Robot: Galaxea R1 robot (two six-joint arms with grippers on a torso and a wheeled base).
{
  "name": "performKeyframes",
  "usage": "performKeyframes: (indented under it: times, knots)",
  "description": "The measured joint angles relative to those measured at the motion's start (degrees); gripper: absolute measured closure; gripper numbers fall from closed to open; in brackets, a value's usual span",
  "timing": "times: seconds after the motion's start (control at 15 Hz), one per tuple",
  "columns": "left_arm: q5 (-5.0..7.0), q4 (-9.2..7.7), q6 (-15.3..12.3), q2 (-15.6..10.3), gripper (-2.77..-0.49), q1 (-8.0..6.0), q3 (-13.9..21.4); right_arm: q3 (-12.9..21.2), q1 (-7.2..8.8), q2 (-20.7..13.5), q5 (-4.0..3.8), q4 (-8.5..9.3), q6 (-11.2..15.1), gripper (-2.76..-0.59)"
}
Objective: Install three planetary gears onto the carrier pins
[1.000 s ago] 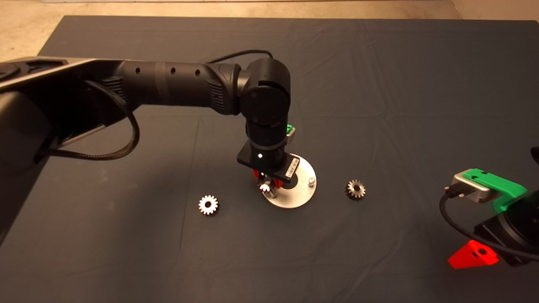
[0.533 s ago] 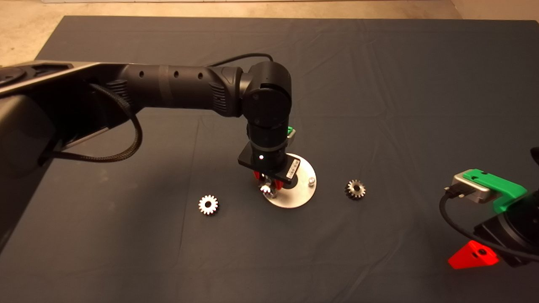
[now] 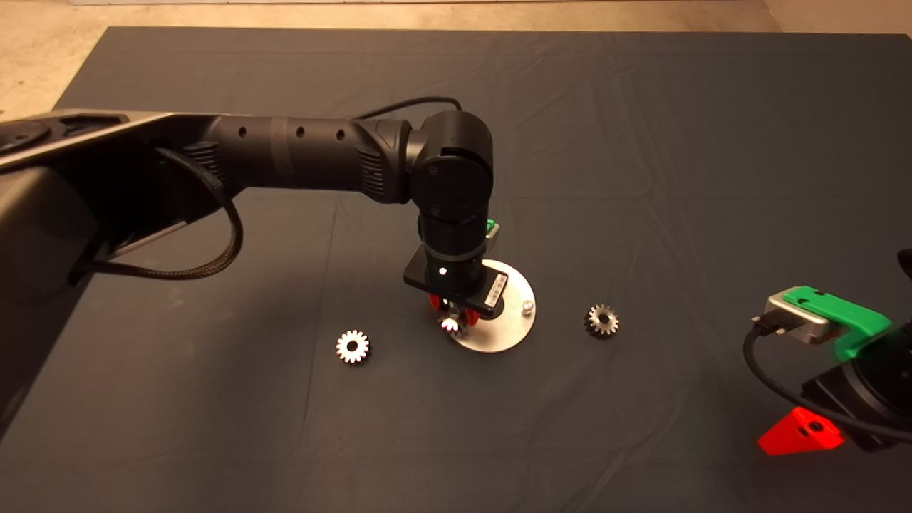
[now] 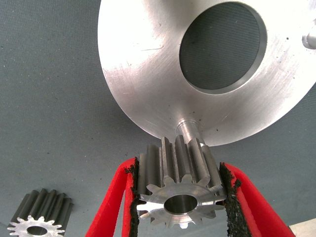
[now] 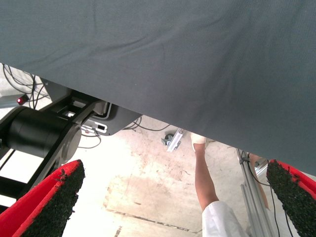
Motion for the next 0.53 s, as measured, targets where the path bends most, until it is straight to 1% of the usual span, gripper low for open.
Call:
performKeyframes:
  times: [0.4, 0.53]
  knots:
    - [0.0, 0.69, -0.18, 0.0, -0.91, 0.22, 0.0, 0.0, 0.0, -0.02, 0.0, -0.02, 0.0, -2.75]
    - [-0.02, 0.84, -0.18, 0.0, -0.9, 0.68, 0.0, 0.0, 0.0, -0.02, -0.01, 0.01, 0.0, -2.75]
